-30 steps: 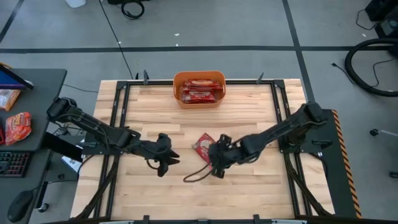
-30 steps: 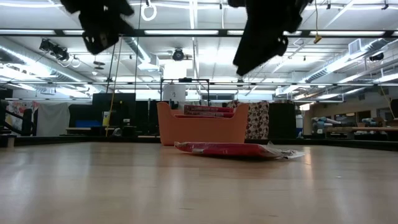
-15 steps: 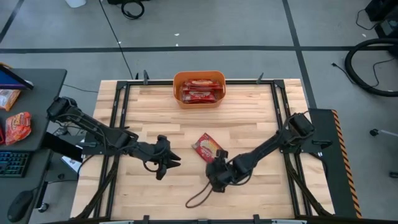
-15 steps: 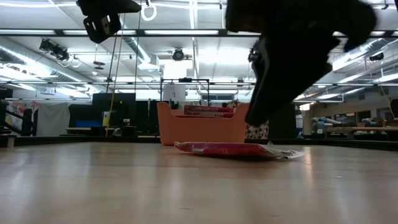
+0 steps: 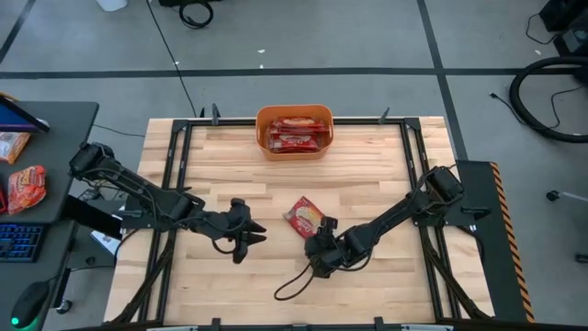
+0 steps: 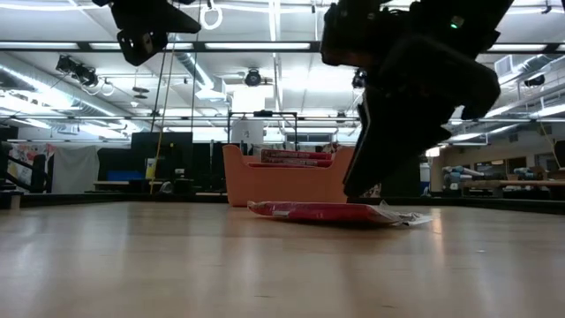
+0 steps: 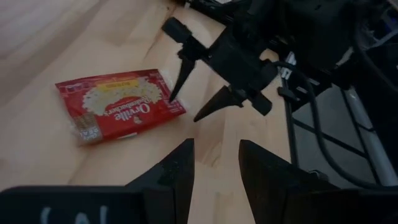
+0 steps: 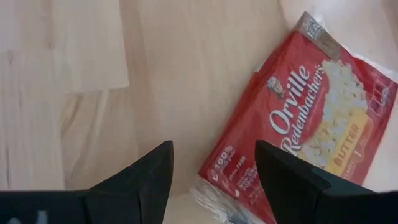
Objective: Sort popcorn bags into baskets
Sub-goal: Put the red popcorn bag into the orange bin
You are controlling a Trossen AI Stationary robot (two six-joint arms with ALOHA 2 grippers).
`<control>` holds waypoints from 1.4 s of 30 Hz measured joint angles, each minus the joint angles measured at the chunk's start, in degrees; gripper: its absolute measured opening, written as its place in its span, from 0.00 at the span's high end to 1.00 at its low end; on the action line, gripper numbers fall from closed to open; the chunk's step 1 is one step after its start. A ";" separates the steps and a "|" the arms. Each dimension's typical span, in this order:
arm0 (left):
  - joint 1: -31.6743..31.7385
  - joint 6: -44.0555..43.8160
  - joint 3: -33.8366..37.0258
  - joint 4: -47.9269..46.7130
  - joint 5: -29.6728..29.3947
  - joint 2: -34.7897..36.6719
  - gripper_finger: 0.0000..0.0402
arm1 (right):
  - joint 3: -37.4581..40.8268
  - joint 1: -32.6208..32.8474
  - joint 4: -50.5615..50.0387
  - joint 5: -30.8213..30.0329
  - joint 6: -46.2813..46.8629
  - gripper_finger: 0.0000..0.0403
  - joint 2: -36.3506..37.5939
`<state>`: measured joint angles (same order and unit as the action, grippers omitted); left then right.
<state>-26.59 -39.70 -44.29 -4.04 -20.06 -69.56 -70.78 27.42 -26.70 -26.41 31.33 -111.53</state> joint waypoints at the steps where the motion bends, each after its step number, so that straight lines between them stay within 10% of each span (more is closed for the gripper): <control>1: 0.00 0.00 0.00 -0.26 -0.45 0.00 0.68 | 0.19 0.08 0.10 -0.68 0.00 0.43 0.00; 14: 0.11 0.00 0.00 -0.72 -3.71 0.00 0.68 | 5.67 -1.54 2.84 -0.68 -1.31 0.45 0.00; 30: 0.11 -0.07 0.00 -0.65 -3.69 -0.13 0.68 | 5.41 -2.41 -0.49 0.99 -2.84 0.96 0.09; 42: -0.07 13.39 0.04 -0.47 1.86 -8.28 0.68 | -2.55 -6.81 -0.98 12.26 -3.03 0.98 2.98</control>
<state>-26.65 -26.31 -44.25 -4.50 -18.21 -77.84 -73.33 20.61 -27.68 -14.15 28.30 -108.55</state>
